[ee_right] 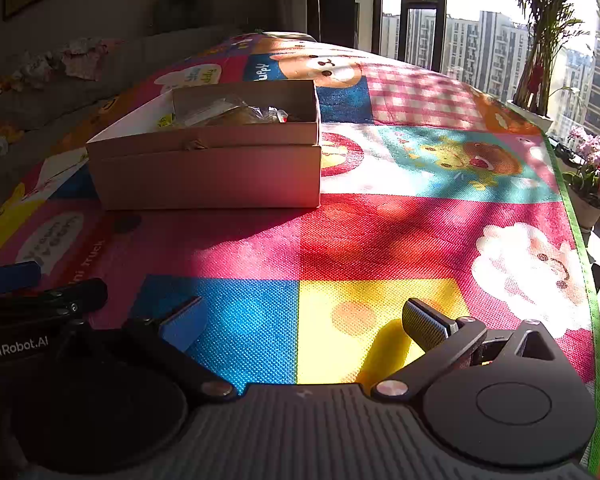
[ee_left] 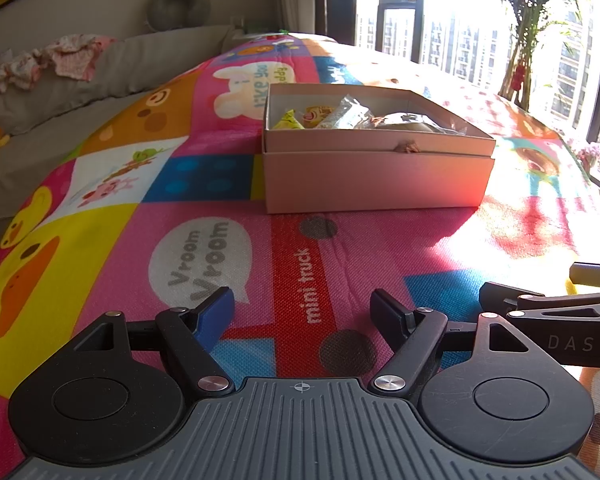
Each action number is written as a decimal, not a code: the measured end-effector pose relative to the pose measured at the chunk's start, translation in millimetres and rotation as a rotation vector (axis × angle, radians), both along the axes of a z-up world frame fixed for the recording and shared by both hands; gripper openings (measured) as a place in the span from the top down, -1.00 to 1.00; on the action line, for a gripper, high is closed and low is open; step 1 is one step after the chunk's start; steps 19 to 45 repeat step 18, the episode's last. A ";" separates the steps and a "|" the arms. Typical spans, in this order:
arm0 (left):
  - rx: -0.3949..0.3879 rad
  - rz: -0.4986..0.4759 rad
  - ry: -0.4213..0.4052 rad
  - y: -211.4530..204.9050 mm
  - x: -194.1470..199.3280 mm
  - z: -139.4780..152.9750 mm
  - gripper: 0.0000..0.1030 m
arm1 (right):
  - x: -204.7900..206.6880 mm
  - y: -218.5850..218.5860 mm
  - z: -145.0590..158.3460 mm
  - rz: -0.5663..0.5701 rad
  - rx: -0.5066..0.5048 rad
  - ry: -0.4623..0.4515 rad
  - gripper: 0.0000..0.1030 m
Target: Organize objects
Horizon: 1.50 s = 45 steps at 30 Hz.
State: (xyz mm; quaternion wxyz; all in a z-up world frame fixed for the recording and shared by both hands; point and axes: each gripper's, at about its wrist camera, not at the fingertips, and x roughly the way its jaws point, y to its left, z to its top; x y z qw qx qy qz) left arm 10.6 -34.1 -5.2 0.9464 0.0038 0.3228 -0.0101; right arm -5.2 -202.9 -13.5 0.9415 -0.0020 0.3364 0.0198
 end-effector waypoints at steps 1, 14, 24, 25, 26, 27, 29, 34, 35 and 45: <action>-0.002 0.000 0.000 0.0 0.1 0.0 -0.56 | 0.2 -0.1 0.0 0.000 0.000 0.000 -1.00; -0.004 -0.001 0.000 -0.1 -0.2 0.5 -0.56 | 0.1 0.1 -0.1 0.000 0.000 0.000 -1.00; -0.003 -0.001 0.000 0.0 -0.2 0.5 -0.56 | 0.3 0.0 -0.2 0.000 0.000 0.000 -1.00; -0.003 -0.001 0.000 0.0 -0.2 0.5 -0.56 | 0.3 0.0 -0.2 0.000 0.000 0.000 -1.00; -0.003 -0.001 0.000 0.0 -0.2 0.5 -0.56 | 0.3 0.0 -0.2 0.000 0.000 0.000 -1.00; -0.003 -0.001 0.000 0.0 -0.2 0.5 -0.56 | 0.3 0.0 -0.2 0.000 0.000 0.000 -1.00; -0.003 -0.001 0.000 0.0 -0.2 0.5 -0.56 | 0.3 0.0 -0.2 0.000 0.000 0.000 -1.00; -0.003 -0.001 0.000 0.0 -0.2 0.5 -0.56 | 0.3 0.0 -0.2 0.000 0.000 0.000 -1.00; -0.003 -0.001 0.000 0.0 -0.2 0.5 -0.56 | 0.3 0.0 -0.2 0.000 0.000 0.000 -1.00; -0.003 -0.001 0.000 0.0 -0.2 0.5 -0.56 | 0.3 0.0 -0.2 0.000 0.000 0.000 -1.00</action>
